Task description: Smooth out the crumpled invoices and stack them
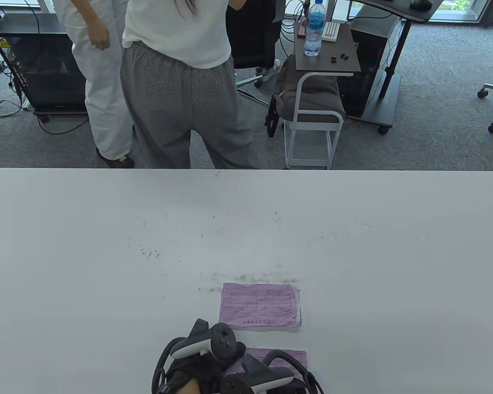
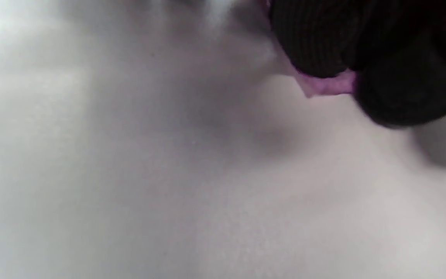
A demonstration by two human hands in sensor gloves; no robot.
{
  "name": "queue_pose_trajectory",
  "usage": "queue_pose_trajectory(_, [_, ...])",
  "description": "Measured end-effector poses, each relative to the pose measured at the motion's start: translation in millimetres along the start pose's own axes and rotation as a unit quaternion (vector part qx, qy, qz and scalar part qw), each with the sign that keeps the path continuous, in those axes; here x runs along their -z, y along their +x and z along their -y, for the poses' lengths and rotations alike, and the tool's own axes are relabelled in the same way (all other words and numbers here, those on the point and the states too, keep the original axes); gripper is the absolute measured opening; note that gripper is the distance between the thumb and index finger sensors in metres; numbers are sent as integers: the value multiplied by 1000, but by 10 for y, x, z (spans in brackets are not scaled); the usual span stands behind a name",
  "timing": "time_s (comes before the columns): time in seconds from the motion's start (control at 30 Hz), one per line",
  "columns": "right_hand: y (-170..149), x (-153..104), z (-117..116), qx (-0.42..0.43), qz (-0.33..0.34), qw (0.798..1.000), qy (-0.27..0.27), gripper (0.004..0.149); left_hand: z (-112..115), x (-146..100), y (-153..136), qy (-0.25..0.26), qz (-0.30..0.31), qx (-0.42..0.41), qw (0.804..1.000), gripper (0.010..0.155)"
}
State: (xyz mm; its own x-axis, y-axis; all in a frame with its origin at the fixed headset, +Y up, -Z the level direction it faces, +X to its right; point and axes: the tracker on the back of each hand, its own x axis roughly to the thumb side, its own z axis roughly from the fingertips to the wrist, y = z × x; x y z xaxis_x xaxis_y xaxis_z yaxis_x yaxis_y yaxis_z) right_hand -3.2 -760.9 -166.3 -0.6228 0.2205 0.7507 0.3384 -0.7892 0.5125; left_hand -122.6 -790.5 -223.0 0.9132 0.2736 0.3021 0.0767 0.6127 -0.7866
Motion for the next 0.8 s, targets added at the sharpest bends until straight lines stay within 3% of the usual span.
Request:
queue_pose_trajectory(0.33, [-341, -141, -1, 78, -101, 992, 15, 35, 3, -1, 10, -1, -3, 1, 1000, 82])
queue_pose_trajectory(0.8, [-836, -375, -146, 197, -196, 961, 14, 35, 4, 0, 12, 0, -4, 0, 1000, 82])
